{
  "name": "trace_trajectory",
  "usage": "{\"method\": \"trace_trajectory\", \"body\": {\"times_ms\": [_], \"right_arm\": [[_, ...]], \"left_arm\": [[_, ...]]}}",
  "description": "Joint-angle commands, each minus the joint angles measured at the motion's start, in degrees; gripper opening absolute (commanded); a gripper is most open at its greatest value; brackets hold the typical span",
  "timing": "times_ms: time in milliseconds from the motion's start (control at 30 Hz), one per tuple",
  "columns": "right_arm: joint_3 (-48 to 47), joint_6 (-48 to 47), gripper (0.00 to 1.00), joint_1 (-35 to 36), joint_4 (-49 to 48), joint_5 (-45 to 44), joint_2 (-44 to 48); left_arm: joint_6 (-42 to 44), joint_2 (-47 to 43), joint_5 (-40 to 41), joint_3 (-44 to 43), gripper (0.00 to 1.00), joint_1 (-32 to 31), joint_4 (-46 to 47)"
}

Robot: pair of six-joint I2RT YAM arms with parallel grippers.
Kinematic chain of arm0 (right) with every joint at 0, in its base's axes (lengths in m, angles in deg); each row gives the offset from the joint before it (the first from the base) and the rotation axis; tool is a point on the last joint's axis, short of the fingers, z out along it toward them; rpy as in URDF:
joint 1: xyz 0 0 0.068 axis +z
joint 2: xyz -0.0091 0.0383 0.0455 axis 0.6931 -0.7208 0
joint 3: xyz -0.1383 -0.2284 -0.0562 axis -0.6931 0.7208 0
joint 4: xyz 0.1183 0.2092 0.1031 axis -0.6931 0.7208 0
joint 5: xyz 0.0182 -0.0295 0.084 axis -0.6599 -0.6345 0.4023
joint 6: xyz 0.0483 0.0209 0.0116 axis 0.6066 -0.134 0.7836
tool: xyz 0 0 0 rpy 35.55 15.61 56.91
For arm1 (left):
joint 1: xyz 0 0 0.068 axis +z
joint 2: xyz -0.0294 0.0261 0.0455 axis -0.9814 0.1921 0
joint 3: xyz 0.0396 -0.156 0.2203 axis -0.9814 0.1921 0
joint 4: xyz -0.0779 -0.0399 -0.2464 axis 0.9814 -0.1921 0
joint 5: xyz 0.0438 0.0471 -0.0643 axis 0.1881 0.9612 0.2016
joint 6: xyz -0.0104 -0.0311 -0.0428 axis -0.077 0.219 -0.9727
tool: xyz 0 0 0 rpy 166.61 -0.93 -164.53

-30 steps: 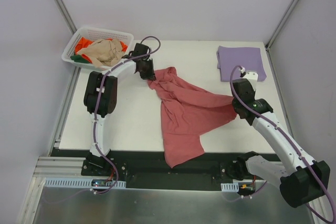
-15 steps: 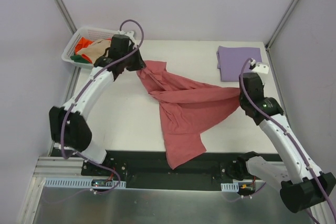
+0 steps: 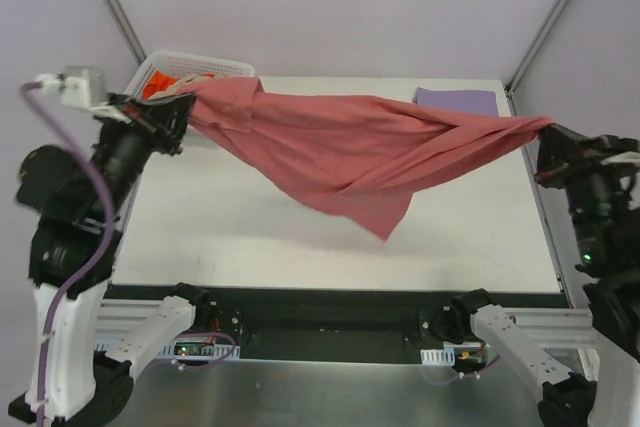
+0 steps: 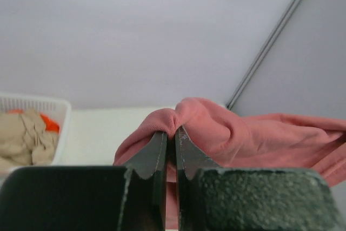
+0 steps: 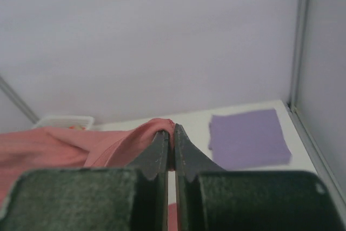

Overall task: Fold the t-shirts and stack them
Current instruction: Flatten out the tshirt

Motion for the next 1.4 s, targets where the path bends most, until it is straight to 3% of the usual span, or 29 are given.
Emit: {"method": "trace_trajectory", "body": {"times_ms": [0,133,333,567,767,933,1100,1200,1367], "right_arm": [[-11.65,-1.27,0.0,-0.23,2.91,15.96,-0.59],[-17.48,-0.92,0.0,-0.32,5.11,19.32,-1.83],[-15.39,-2.41,0.0,-0.32,3.72,12.14,-4.19],[-13.87,-7.85,0.0,-0.41,-1.82,-0.6,-19.73],[-26.14,-14.45,0.0,-4.44,-5.87,-4.23,-34.24],[-30.59,-14.19,0.0,-7.26,-5.78,0.59,-35.58],[-14.27,-11.39,0.0,-8.05,-8.33,0.6,-27.42],[-1.53,-9.27,0.0,-8.41,-7.72,2.7,-21.44],[18.87,2.48,0.0,-8.41,5.88,7.35,-14.23]], "left_arm": [[2.22,-5.24,-2.62,-6.43,0.0,0.54,3.35],[1.78,-7.97,-3.5,-8.55,0.0,0.54,3.35],[1.25,-5.17,0.09,-7.67,0.0,0.54,3.43],[4.06,15.63,11.96,-12.84,0.0,0.8,3.96],[2.49,37.7,0.29,-33.99,0.0,6.07,-0.68],[2.48,39.67,-0.16,-40.45,0.0,6.42,-0.61],[2.57,34.32,-1.13,-28.98,0.0,6.51,-0.26],[2.92,28.96,-0.17,-13.01,0.0,6.6,-0.26],[-0.41,19.12,8.16,16.09,0.03,6.6,-0.34]]}}
